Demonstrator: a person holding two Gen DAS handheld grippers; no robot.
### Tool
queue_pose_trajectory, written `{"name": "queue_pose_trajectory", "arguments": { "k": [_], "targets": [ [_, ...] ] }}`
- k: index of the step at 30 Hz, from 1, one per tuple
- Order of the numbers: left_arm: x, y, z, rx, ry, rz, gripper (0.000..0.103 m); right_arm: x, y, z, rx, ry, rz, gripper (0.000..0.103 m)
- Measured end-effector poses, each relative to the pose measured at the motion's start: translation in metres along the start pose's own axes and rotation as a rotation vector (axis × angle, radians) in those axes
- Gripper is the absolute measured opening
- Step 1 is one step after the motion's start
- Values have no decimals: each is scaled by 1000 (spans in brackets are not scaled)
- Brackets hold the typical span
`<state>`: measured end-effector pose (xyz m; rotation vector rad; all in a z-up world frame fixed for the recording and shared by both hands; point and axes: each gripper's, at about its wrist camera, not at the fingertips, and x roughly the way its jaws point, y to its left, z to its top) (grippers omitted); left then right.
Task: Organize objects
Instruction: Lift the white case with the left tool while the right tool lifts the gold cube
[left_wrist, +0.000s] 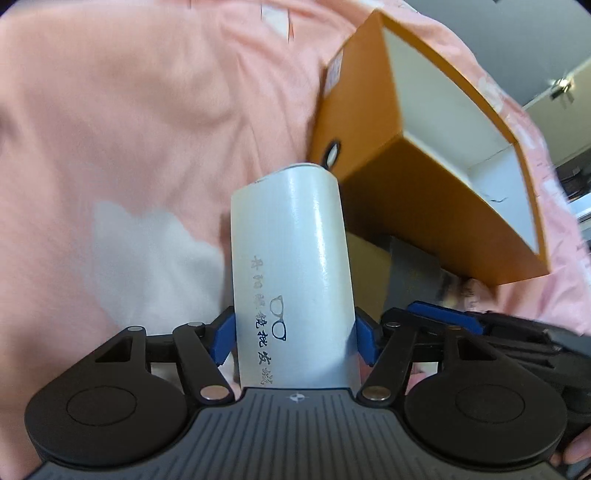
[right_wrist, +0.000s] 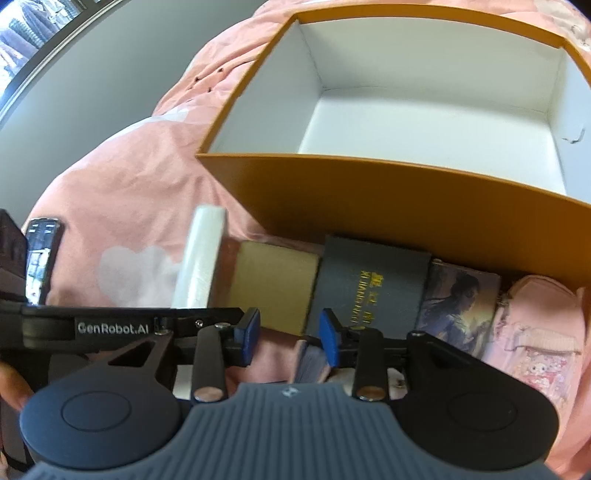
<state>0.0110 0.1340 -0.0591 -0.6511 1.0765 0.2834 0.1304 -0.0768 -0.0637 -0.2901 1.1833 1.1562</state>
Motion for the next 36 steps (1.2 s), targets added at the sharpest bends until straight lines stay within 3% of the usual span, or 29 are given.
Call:
{"name": "queue_pose_trajectory", "arguments": {
  "k": [6,9,14,26,36],
  "targets": [
    [-30,0,5,57,-80,76,73,6,1,10,29,25,17,56],
    [-28,-5,8,79,-129,117,73,18,2,11,61,35,16,57],
    [-29,-4,16,61,-133,112,73,35,10,14,96,45,14,65],
    [-29,-6,16,69,-159,121,73,53,42,12,6,12,-111,63],
    [-55,-35,14,142,-232,54,73,1,35,8,-12,-42,-50,62]
  ]
}}
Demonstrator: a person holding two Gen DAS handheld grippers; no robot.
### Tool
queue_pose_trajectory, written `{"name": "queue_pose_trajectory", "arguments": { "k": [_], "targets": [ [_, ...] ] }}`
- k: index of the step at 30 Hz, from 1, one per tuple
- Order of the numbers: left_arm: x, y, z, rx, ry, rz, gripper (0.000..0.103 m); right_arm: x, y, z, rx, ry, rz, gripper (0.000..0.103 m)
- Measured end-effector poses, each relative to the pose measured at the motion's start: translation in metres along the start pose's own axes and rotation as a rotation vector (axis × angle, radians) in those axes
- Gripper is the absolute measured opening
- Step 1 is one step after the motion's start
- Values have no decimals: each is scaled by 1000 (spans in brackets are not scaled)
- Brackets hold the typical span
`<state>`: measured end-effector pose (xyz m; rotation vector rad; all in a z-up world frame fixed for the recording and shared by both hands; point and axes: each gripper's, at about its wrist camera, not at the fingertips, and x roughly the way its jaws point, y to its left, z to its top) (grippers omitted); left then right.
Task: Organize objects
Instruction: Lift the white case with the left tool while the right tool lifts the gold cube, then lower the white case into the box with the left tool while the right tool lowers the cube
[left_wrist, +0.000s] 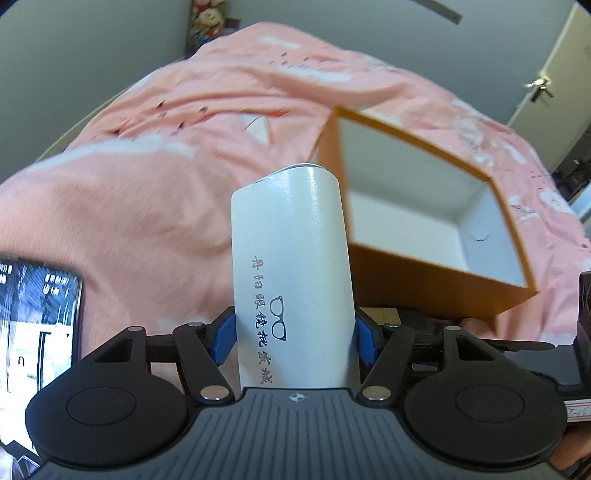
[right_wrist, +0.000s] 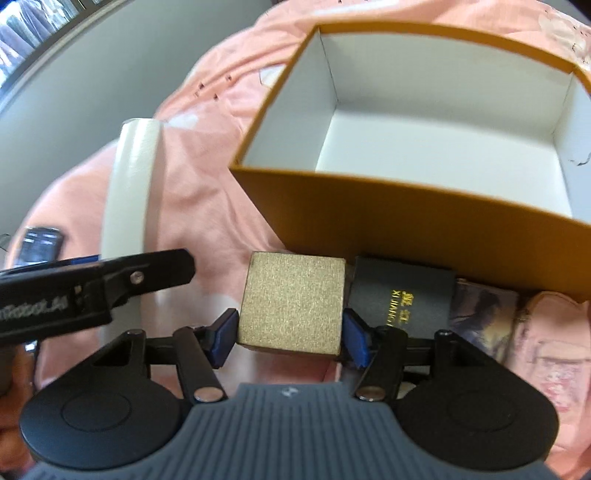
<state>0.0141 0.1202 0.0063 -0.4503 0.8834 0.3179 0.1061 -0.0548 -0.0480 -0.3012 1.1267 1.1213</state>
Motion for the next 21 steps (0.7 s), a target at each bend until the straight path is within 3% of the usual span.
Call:
{"name": "queue_pose_trajectory", "arguments": {
  "k": [8,12,17,21],
  "targets": [
    [-21,-42,21,79,-78,-101,73,-78,-21,6,-29,-96,18,62],
    [-24,-67,38,136,-125,-148,73,-110,-30,18,-31,-170,-21,62],
    [-6,-94,64,193,-144,-161,73,-133,-55,41,-4,-264,-114,62],
    [23,-106,80,222,-122,-148,73,-131,-84,62,55,-295,-135,62]
  ]
}}
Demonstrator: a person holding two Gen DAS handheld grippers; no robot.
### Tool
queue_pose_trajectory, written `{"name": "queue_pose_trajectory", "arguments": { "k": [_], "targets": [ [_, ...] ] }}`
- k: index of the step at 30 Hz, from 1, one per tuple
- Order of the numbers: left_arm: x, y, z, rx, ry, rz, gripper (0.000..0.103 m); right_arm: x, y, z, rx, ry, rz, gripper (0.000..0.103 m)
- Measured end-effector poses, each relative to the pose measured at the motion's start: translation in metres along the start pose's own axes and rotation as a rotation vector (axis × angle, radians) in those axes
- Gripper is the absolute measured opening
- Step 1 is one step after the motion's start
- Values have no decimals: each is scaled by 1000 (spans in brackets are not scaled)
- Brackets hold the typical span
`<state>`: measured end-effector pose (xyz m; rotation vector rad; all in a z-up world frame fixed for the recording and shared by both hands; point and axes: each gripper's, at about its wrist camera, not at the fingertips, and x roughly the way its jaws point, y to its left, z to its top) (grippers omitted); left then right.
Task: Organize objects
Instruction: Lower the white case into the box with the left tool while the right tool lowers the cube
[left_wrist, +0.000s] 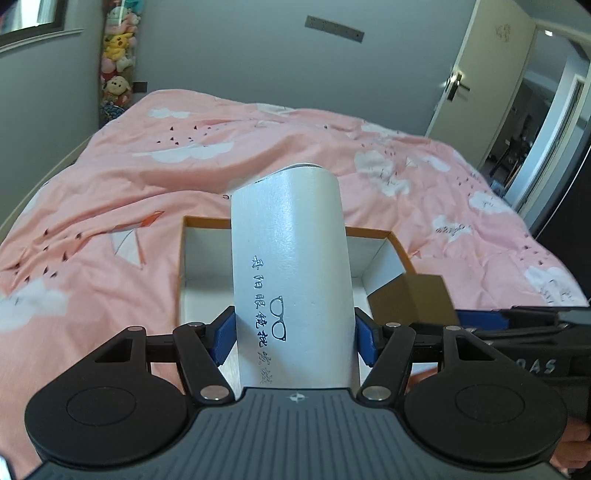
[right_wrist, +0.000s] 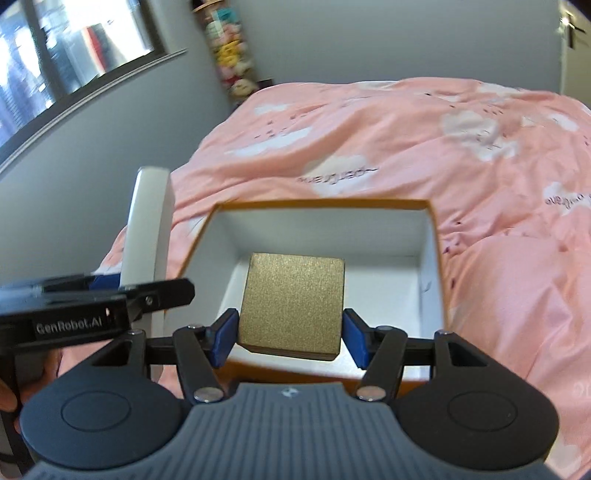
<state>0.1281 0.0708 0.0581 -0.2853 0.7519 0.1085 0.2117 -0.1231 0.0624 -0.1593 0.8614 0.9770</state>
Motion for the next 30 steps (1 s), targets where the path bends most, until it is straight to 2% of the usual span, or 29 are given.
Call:
{"name": "queue_pose_trajectory", "arguments": {
  "k": [5,8,15,23,30],
  "targets": [
    [46,-5,2,51,70,50,73,26,-25,15,56,29,-14,62],
    [68,-6,-1,82,114,98,73,41,-35,13,75,62,-18,62],
    [108,-3,-14,123,233,156,73,82,-45,11,99,141,-13,62],
    [137,-2,-27,151,351,219,74,111,-53,11,112,205,0,62],
    [141,2,-30,149,421,231,76,123,-52,12,106,242,11,62]
  ]
}}
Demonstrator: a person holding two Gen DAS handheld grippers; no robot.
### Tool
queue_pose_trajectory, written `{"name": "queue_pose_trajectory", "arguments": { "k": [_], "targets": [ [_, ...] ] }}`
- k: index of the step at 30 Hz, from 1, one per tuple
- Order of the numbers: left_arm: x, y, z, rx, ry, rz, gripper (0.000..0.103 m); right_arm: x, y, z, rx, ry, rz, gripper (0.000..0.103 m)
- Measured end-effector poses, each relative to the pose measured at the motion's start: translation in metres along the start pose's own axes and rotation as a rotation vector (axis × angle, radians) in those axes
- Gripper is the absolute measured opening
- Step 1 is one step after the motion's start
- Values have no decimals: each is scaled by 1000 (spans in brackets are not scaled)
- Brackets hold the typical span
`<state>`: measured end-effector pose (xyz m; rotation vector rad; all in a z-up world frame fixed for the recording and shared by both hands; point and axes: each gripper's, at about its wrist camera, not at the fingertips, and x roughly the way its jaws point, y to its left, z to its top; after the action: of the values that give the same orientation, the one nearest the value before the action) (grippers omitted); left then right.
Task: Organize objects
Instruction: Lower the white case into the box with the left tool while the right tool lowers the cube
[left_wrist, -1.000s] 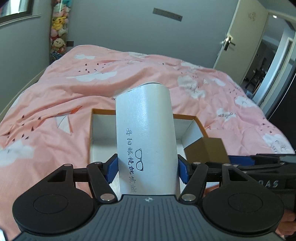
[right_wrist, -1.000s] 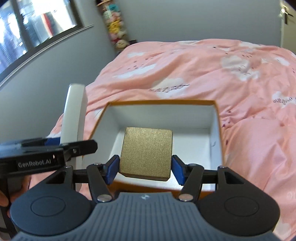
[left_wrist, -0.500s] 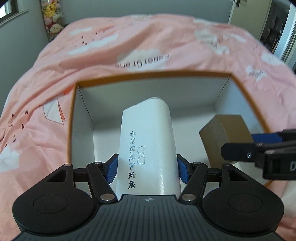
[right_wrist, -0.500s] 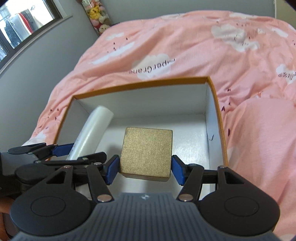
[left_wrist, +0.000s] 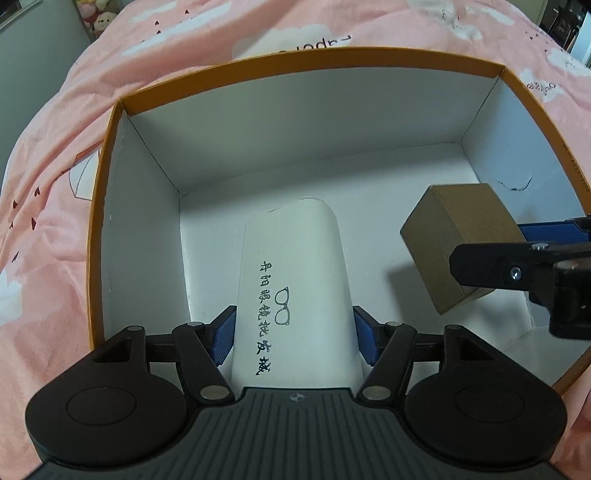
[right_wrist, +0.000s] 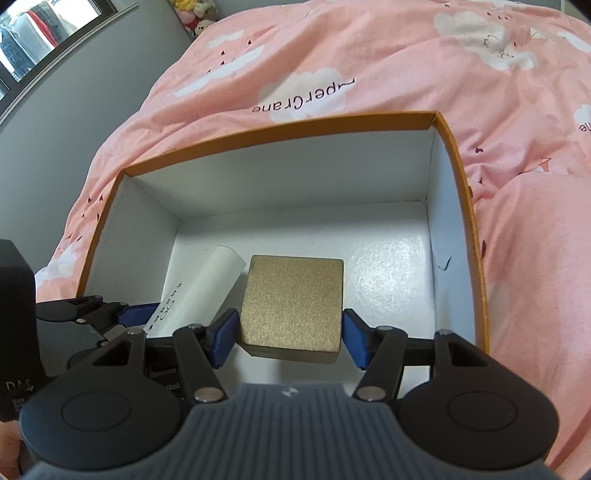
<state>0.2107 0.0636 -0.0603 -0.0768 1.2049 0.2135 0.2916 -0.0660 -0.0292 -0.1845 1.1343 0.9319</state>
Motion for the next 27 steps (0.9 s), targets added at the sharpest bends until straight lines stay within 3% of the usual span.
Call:
{"name": "queue_pose_trajectory", "arguments": {
  "k": [9,12,17,23,27],
  "targets": [
    [0,1,-5,21,37,-24,80,4,4,-1,-4,24,7,62],
    [-6,2,-9,38,7,-54,88,5,3,0,0,28,3,62],
    [-13,6,-15,25,-15,-80,87,5,0,-1,11,34,2,62],
    [-42,24,-15,-17,-111,-189,79,7,-2,1,25,47,-9,62],
    [-67,36,-6,-18,-206,-194,78,10,2,5,31,54,-11,62]
  ]
}}
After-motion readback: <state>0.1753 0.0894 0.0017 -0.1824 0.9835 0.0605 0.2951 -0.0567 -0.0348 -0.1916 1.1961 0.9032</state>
